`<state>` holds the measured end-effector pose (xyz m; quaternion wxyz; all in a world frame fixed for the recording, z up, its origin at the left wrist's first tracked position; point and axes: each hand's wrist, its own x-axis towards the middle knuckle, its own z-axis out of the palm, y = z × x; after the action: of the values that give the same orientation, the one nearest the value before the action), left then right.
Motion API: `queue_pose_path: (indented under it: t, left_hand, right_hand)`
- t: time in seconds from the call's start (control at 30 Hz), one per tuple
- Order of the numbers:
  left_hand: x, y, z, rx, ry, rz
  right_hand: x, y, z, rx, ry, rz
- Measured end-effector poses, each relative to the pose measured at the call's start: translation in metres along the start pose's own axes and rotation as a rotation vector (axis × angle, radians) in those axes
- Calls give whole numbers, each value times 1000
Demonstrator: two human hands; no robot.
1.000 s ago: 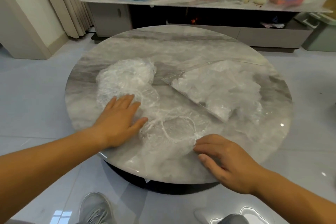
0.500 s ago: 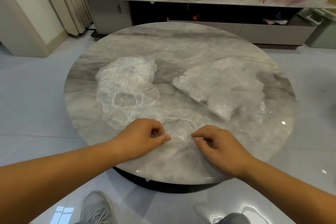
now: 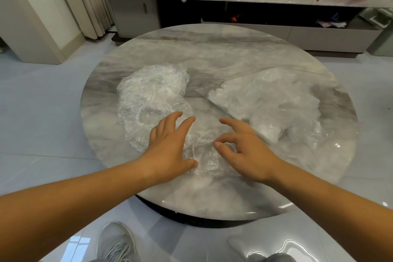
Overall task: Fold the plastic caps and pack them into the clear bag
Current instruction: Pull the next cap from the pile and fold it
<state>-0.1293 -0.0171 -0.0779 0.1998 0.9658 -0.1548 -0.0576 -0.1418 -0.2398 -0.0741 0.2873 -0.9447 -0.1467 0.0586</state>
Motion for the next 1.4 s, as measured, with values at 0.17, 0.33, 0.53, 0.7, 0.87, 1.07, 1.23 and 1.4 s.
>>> queue_pose_path:
  t: [0.17,0.33,0.53,0.7,0.87,1.07,1.23,1.4]
  left_hand:
    - [3,-7,-1,-19,-81,15]
    - [4,-7,-4,-14,-105,56]
    - [4,-10,-6,6,-149,100]
    - [3,-14,-11,51,-220,236]
    - [1,-3,-13,144,-143,247]
    - [1,3,-17,209,-76,145]
    - [1,-4,-20,122,-234,-60]
    - [2,-4,-23,241,-330,-113]
  right_hand:
    - [13,1,0,199,-75,48]
    - [-7,-9,-5,138,-45,-194]
    - [-43,-2,6,-233,-115,-447]
    - [-61,8,15,-400,-156,-491]
    - [-66,5,22,-425,-131,-524]
    - [-70,6,25,-420,-68,-593]
    - [-72,5,28,-400,-65,-565]
    - [-72,5,28,-357,-76,-529]
